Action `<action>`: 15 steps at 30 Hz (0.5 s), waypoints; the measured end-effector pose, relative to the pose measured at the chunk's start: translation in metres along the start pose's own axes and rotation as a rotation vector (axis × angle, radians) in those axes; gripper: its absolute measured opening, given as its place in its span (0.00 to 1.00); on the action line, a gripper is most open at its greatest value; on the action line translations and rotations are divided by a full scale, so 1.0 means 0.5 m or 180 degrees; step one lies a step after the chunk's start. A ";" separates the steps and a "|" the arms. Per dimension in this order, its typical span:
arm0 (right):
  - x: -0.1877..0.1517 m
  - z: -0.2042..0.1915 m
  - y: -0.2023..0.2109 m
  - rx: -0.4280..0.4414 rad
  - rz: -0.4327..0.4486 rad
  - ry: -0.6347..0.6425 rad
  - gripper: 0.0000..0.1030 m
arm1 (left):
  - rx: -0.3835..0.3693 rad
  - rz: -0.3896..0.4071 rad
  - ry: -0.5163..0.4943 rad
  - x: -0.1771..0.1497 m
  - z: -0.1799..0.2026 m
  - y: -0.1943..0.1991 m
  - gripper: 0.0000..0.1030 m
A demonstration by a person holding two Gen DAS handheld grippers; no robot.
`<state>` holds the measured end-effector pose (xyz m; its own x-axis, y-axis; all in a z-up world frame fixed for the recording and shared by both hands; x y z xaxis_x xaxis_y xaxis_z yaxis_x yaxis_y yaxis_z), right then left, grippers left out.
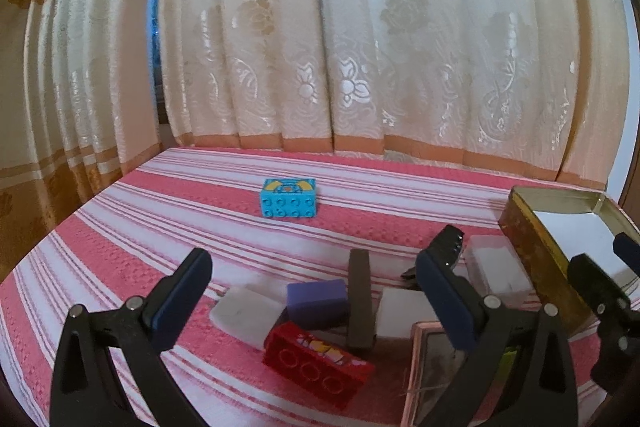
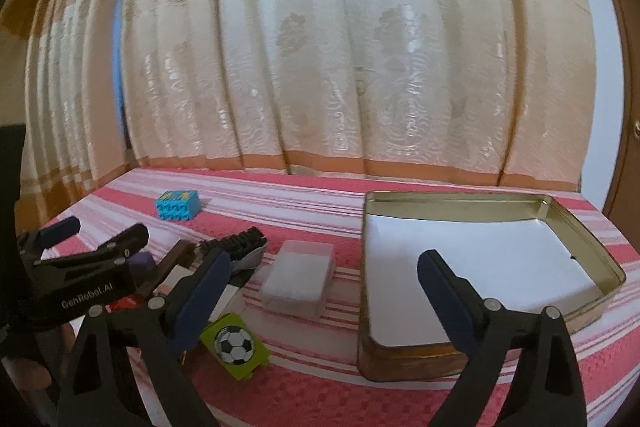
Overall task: Organize rigid objects
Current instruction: 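Grasp the framed picture with the left gripper while the right grasps the green soccer block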
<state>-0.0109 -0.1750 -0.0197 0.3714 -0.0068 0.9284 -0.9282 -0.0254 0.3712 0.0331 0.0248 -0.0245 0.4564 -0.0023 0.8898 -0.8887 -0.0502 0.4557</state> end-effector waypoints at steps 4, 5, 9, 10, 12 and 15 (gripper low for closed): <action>-0.003 -0.018 -0.001 0.0146 -0.0028 0.0141 0.93 | 0.0053 -0.0021 -0.0061 -0.012 -0.014 0.016 1.00; -0.003 -0.019 -0.004 0.0165 -0.0045 0.0157 0.93 | 0.0058 -0.0029 -0.0073 -0.016 -0.019 0.022 1.00; -0.017 -0.025 -0.025 0.0351 -0.0292 0.0200 0.89 | 0.0044 -0.0076 -0.0094 -0.031 -0.033 0.043 1.00; -0.021 -0.027 -0.032 0.0404 -0.0366 0.0210 0.86 | 0.0025 -0.0105 -0.0114 -0.035 -0.035 0.047 1.00; -0.029 -0.034 -0.042 0.0489 -0.0485 0.0233 0.84 | -0.0014 -0.0177 -0.0170 -0.046 -0.034 0.054 1.00; -0.038 -0.043 -0.047 0.0582 -0.0585 0.0292 0.80 | -0.0040 -0.0309 -0.0234 -0.062 -0.030 0.059 1.00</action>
Point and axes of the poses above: each gripper's, at about its wrist camera, not at the fingertips, and y roughly against the way its jaws point, z to its right, x to its top, the point moved 6 cm from there along -y, roughly the way its jaws point, and after that the axes turned 4 degrees about x, right-handed, at the moved point
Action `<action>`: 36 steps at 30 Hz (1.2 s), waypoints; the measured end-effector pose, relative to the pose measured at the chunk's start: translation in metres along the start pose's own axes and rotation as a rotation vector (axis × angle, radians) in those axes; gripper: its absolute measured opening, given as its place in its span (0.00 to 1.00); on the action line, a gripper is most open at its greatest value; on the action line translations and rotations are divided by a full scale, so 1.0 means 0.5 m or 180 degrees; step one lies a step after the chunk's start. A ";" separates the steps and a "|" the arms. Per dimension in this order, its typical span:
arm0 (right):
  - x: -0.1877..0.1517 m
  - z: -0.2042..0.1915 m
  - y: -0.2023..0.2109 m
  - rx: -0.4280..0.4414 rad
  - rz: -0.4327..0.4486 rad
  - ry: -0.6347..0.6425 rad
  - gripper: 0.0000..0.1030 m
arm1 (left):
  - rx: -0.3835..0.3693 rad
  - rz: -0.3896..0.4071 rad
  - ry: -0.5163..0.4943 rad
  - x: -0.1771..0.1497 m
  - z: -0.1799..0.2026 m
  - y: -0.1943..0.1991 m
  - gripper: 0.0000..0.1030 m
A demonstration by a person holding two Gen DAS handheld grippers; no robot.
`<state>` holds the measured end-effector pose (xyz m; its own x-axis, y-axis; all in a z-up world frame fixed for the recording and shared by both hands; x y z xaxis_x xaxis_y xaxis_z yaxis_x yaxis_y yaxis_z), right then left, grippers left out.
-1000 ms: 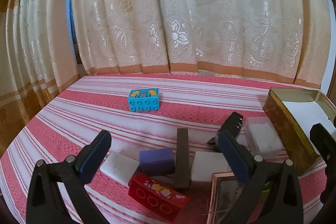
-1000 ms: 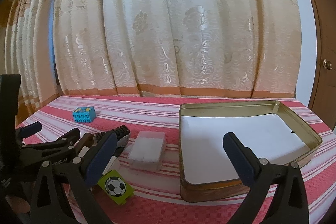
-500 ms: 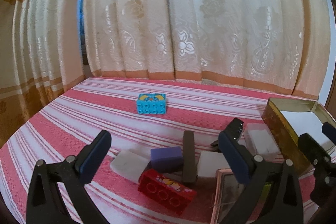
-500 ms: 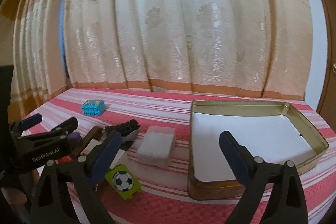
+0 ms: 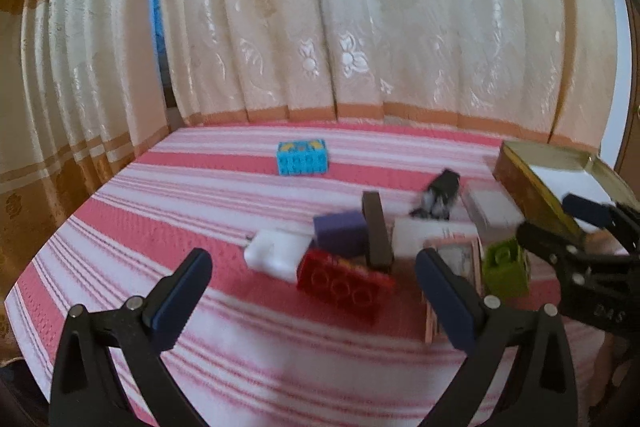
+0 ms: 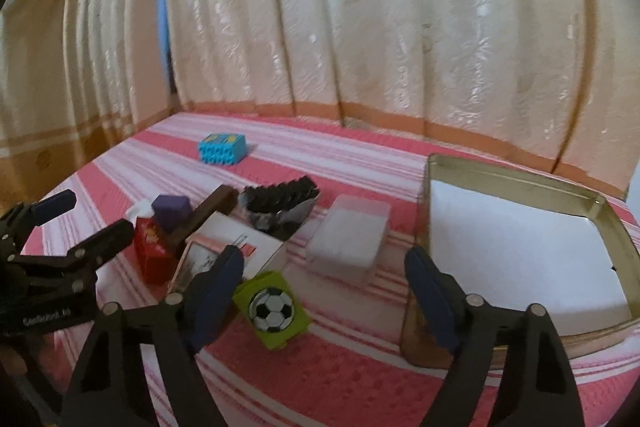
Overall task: Organize rigid objects
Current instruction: 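Grasp the framed picture with the left gripper while the right grasps the green soccer block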
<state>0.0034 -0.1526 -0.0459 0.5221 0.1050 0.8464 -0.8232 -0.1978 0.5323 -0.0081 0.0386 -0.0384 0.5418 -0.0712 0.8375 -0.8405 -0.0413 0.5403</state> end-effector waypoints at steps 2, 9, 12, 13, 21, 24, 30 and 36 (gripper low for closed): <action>-0.004 -0.008 -0.006 0.0028 -0.0069 0.0055 0.79 | -0.0034 -0.0072 -0.0058 -0.008 0.010 0.001 0.99; -0.020 -0.016 -0.028 0.0191 -0.0349 0.0090 0.78 | -0.0004 -0.0103 -0.0311 -0.021 0.045 0.013 0.99; -0.029 -0.019 -0.040 0.0199 -0.0495 0.0141 0.70 | -0.0038 -0.0190 -0.0309 -0.027 0.048 0.008 0.91; -0.030 -0.024 -0.041 0.0203 -0.0526 0.0180 0.69 | -0.0070 -0.0243 -0.0278 -0.029 0.049 0.005 0.90; -0.041 -0.033 -0.044 0.0312 -0.0626 0.0291 0.51 | -0.0304 -0.0327 -0.0305 -0.041 0.088 0.016 0.82; -0.044 -0.028 -0.036 0.0324 -0.0613 0.0318 0.51 | -0.0448 -0.0359 -0.0326 -0.041 0.107 0.024 0.82; -0.013 0.022 0.026 0.0487 -0.0156 0.0038 0.51 | -0.0586 -0.0519 -0.0318 -0.049 0.133 0.004 0.82; 0.008 0.055 0.052 0.0428 0.0121 -0.0148 0.51 | -0.0603 -0.0760 -0.0374 -0.053 0.173 -0.039 0.70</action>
Point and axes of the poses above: each gripper's, at about its wrist camera, not at the fingertips, and y roughly against the way its jaws point, z to its right, x to its top, the point moved 6 cm from there along -y, roughly the way its jaws point, and after that the axes turned 4 degrees about x, right-handed, at the moved point
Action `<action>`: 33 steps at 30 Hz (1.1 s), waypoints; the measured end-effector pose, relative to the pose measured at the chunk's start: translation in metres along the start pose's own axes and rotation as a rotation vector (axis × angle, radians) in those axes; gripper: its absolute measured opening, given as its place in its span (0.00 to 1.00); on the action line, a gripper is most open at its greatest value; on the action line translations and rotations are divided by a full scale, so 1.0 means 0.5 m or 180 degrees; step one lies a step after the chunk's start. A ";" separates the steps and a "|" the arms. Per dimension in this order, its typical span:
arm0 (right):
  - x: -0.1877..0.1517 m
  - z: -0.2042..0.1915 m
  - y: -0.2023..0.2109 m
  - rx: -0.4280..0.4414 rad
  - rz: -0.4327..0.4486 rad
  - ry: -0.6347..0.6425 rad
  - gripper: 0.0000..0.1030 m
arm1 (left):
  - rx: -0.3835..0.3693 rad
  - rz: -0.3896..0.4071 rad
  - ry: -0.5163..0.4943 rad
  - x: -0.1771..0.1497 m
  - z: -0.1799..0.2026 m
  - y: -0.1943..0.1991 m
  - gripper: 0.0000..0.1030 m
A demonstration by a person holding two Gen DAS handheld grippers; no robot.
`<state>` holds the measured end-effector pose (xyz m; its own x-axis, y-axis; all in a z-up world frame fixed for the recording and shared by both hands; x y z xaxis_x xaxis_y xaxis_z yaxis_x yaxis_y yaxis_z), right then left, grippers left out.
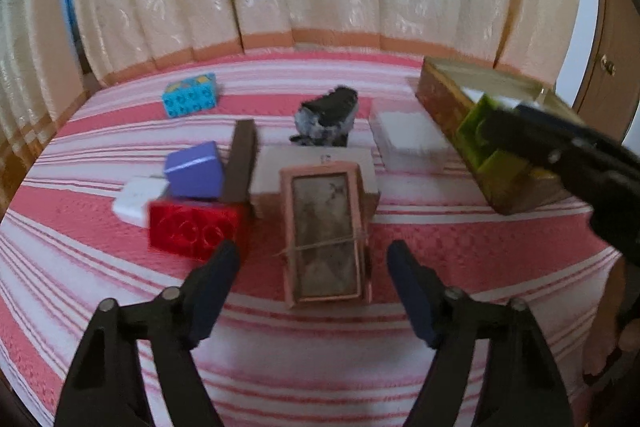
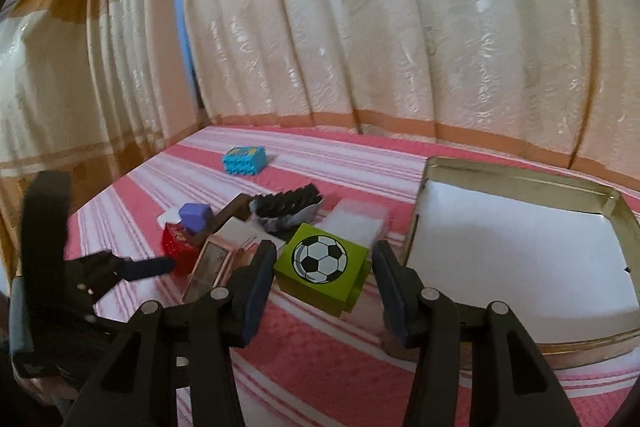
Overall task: Organize rigid objects
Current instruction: 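Grasp the framed picture with the left gripper while the right grasps the green soccer block, then lower the framed picture and green block into the gold tin and release both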
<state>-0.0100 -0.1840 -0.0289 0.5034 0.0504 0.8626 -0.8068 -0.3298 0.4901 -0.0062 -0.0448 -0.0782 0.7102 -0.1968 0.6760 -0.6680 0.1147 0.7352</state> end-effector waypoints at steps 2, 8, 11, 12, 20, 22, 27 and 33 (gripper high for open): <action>0.002 0.000 0.003 -0.0027 0.0027 -0.0011 0.51 | -0.0070 -0.0114 0.0000 0.001 0.008 -0.018 0.56; 0.007 0.019 0.018 -0.0123 0.0142 -0.0095 0.51 | -0.0256 -0.0150 0.0169 0.004 -0.006 -0.020 0.44; 0.013 0.028 0.029 -0.0166 0.0230 -0.0153 0.51 | -0.0359 -0.0058 0.0277 -0.001 -0.015 -0.009 0.44; 0.017 0.032 0.036 -0.0178 0.0283 -0.0182 0.51 | -0.0383 -0.0010 0.0285 0.000 -0.017 -0.003 0.44; 0.035 0.071 0.086 -0.0355 0.0606 -0.0279 0.51 | -0.0358 0.0433 0.0159 0.028 -0.005 0.061 0.44; 0.035 0.090 0.094 -0.0431 0.0635 -0.0318 0.51 | -0.0401 0.0548 0.0132 0.041 0.004 0.079 0.44; 0.037 0.165 0.129 -0.0719 0.0782 -0.0511 0.51 | -0.0476 0.0785 0.0003 0.079 0.043 0.116 0.44; 0.029 0.268 0.168 -0.1232 0.0808 -0.0612 0.51 | -0.0659 0.0907 -0.0180 0.128 0.132 0.115 0.44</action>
Point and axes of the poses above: each gripper's, at about its wrist camera, not at the fingertips, and y roughly against the way its jaws point, z to its right, x to its top, the point moved 6 cm from there along -y, roughly the way its jaws point, and after that the axes turned 4 degrees about x, right-handed, at the moved point
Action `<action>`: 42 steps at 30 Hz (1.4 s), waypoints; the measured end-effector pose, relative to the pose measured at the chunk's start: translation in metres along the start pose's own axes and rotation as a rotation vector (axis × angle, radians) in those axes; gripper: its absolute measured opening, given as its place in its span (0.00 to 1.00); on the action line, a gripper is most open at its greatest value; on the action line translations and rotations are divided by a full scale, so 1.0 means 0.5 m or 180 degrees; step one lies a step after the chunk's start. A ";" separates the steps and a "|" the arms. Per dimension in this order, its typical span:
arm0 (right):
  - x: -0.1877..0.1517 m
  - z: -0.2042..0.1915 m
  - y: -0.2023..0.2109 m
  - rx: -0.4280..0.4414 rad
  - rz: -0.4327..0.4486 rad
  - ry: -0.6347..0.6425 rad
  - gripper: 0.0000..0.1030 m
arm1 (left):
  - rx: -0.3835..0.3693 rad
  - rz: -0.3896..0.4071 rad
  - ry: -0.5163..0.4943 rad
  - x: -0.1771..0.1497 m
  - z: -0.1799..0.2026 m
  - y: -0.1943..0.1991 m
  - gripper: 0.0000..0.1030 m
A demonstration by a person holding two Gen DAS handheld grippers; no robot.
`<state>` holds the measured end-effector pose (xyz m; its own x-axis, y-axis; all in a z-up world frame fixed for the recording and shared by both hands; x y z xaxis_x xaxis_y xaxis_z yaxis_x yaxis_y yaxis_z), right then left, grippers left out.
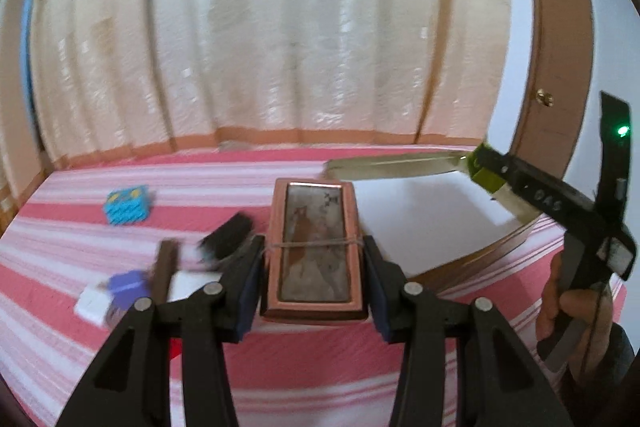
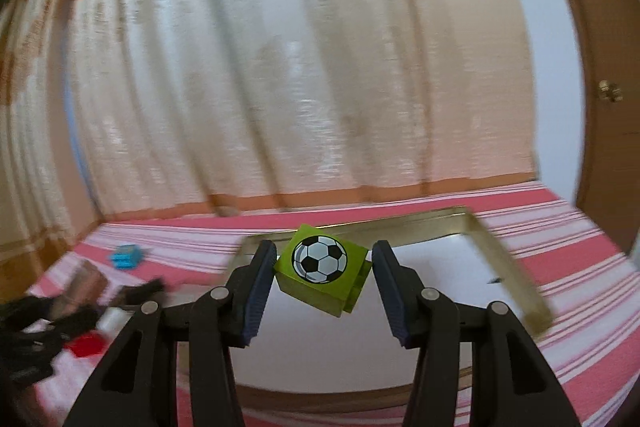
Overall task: Organize rigid objects
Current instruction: 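Lower the framed picture and green block into the gold tin and release both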
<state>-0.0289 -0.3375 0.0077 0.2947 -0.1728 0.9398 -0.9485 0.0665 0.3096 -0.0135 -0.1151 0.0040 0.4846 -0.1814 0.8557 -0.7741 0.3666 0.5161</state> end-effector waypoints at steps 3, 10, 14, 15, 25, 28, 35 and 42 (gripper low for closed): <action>0.003 0.067 -0.007 -0.0235 -0.0031 -0.0046 0.51 | -0.0126 -0.0011 -0.0039 0.016 0.048 -0.031 0.44; -0.018 0.184 -0.031 -0.0559 -0.0335 -0.0130 0.51 | -0.0299 -0.0059 -0.0197 0.040 0.183 -0.124 0.44; -0.026 0.198 -0.044 -0.0621 -0.0474 -0.0168 0.51 | -0.0324 -0.0100 -0.0309 0.042 0.242 -0.172 0.44; -0.027 0.195 -0.048 -0.0632 -0.0500 -0.0154 0.51 | -0.0328 -0.0122 -0.0319 0.041 0.251 -0.183 0.44; -0.043 0.189 -0.073 -0.0687 -0.0669 -0.0110 0.51 | -0.0007 -0.0130 -0.0560 0.023 0.264 -0.227 0.44; -0.042 0.190 -0.072 -0.0687 -0.0655 -0.0128 0.51 | -0.0033 -0.0133 -0.0540 0.023 0.260 -0.226 0.44; -0.035 0.192 -0.064 -0.0607 -0.0516 -0.0298 0.83 | 0.0101 0.0091 -0.0455 0.031 0.245 -0.202 0.80; -0.015 0.199 -0.035 -0.0691 -0.0205 -0.0369 0.84 | 0.0222 0.0349 -0.0486 0.040 0.242 -0.174 1.00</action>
<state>-0.0259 -0.4352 -0.0194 0.3266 -0.2944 0.8981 -0.8773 0.2590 0.4040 0.0143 -0.2611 -0.0194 0.3326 -0.2821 0.8999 -0.8477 0.3287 0.4164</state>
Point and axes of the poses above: each gripper's, at about its wrist camera, not at the fingertips, and y roughly against the way its jaws point, z to its right, x to its top, the point moved 6 cm from there along -y, roughly the way its jaws point, and after that the axes turned 4 degrees about x, right-handed, at the moved point
